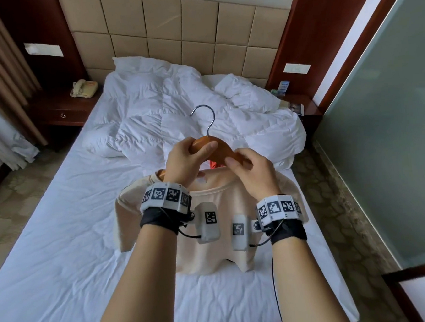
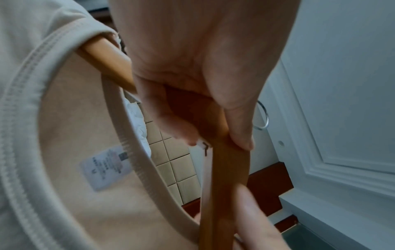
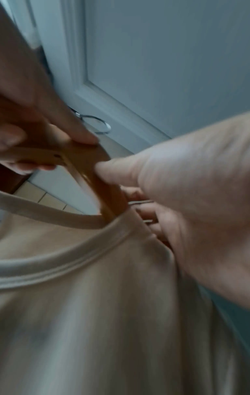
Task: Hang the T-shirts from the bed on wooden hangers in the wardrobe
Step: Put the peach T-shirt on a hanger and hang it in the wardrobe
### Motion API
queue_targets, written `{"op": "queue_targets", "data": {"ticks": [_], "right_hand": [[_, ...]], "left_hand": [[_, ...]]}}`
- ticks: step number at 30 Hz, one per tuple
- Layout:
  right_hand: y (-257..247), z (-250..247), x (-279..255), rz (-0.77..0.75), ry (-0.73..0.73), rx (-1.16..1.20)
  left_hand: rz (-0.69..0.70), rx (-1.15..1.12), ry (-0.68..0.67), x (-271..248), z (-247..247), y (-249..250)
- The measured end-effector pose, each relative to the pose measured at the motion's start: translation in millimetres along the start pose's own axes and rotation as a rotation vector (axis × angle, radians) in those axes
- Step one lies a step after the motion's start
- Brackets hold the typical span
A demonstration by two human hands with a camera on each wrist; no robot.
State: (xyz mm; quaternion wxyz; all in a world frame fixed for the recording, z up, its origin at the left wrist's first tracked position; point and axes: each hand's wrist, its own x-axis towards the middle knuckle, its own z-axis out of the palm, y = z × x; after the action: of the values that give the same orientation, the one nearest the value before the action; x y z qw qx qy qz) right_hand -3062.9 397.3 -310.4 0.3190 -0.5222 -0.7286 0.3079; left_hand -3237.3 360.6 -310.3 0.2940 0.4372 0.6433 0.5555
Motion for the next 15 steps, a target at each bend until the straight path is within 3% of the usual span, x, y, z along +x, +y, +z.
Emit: {"op": "queue_targets", "data": {"ticks": [3,6,10,15], "right_hand": [[19,-7,11,0.081,0.099,-0.156],[30,-12,19,0.283,0.145,-0.3],[47,-23,24,0.444,0.274,-0.042],[43,-28,25,0.45,0.371,0.292]], "left_hand": [[0.002,-0.004,0.076,5,-6,-4],[0.026,-0.024,0.112,8,-12,-1],[0.051,-0.036,0.136,11,-20,8],[0.061,-0.061,0.151,15,-27,13]]}}
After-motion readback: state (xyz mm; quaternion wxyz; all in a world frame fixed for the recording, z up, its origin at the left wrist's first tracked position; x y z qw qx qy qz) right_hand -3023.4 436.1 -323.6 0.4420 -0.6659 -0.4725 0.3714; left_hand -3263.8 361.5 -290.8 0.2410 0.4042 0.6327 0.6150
